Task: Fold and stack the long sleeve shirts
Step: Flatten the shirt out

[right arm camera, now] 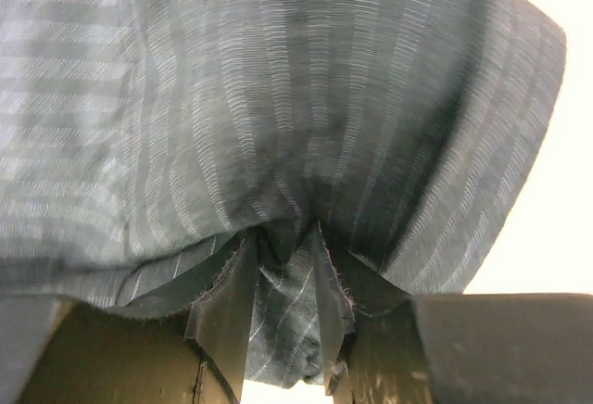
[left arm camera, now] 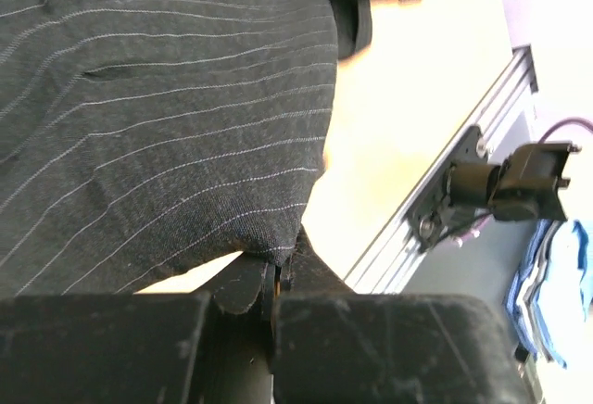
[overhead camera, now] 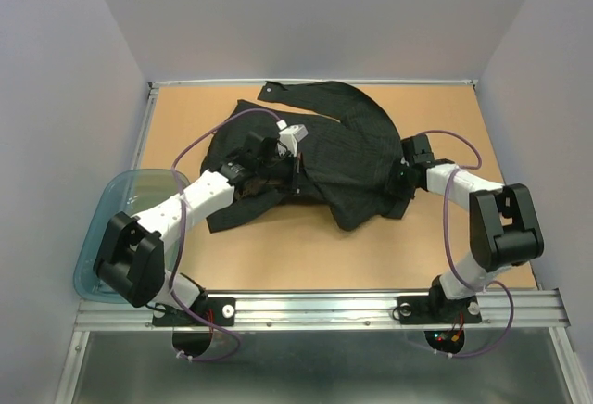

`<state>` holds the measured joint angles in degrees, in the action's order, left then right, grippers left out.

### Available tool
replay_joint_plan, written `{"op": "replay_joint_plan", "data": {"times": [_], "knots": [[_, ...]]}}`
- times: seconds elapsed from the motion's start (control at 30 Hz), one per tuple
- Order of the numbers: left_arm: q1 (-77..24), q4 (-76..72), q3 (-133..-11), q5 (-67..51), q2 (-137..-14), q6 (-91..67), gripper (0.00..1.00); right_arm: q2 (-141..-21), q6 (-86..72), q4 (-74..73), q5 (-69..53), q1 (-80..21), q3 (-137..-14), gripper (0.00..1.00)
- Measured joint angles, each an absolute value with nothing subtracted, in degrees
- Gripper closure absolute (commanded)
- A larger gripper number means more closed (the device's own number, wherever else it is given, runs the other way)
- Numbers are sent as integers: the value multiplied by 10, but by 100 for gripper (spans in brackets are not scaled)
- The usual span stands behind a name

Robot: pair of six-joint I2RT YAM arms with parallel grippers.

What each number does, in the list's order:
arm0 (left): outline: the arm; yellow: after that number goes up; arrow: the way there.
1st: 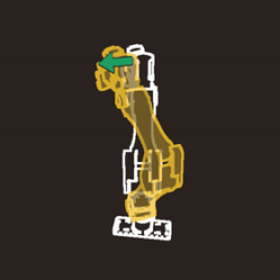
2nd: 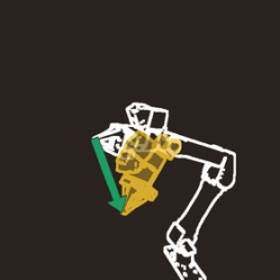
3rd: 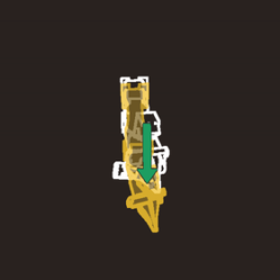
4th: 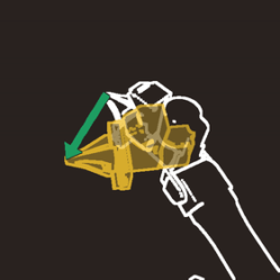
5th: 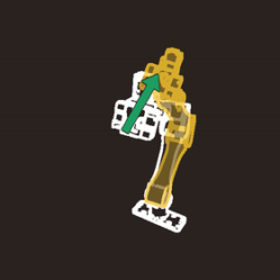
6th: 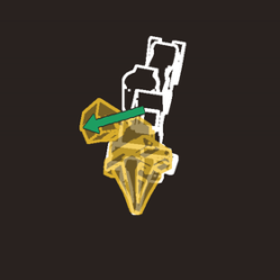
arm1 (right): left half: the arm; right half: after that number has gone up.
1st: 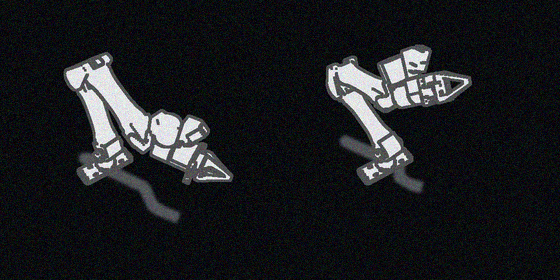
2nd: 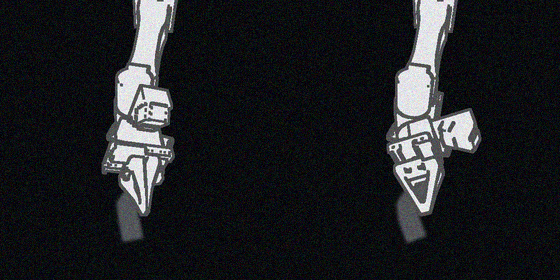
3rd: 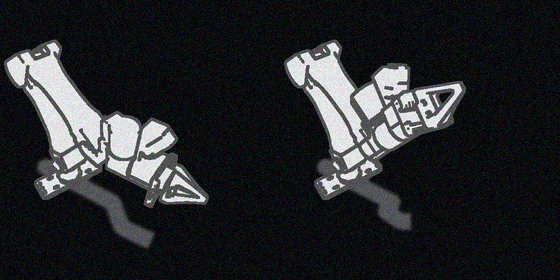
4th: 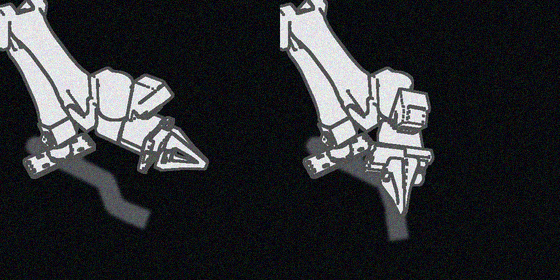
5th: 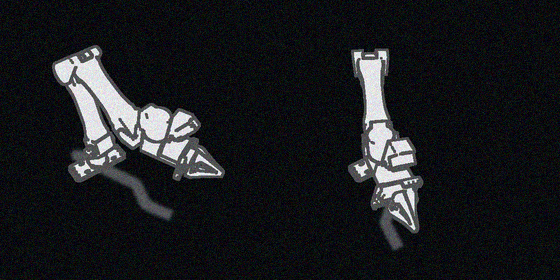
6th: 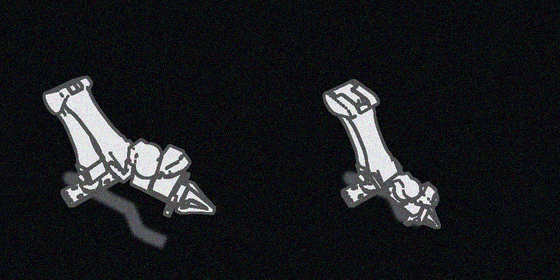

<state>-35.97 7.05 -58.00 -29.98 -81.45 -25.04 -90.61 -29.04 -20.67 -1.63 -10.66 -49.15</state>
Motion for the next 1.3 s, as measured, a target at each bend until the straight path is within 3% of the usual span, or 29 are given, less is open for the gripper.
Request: {"op": "replay_joint_plan", "data": {"times": [0.37,0.47,0.57,0.7,0.9,1.0,1.03,1.17,1.3], "knots": [[-324,148,-614,-465,-776,-186,100,-1053,-288,-170,28,-53,-661,63],[-325,125,-600,-512,-771,-198,100,-1074,-281,-168,43,-49,-702,57],[-329,77,-559,-536,-774,-240,96,-1072,-265,-169,46,-46,-728,43],[-332,1,-529,-533,-810,-313,96,-1026,-241,-168,27,-46,-721,37],[-333,-85,-573,-515,-930,-398,92,-783,-205,-170,-20,-99,-602,36],[-333,-84,-654,-483,-1002,-406,77,-668,-188,-169,-36,-173,-545,36],[-332,-82,-681,-472,-1020,-408,62,-644,-181,-170,-43,-199,-530,36],[-325,-60,-771,-414,-1070,-383,36,-617,-152,-174,-55,-310,-490,36],[-317,-15,-816,-351,-1080,-354,29,-677,-130,-179,-38,-399,-480,37]]}}
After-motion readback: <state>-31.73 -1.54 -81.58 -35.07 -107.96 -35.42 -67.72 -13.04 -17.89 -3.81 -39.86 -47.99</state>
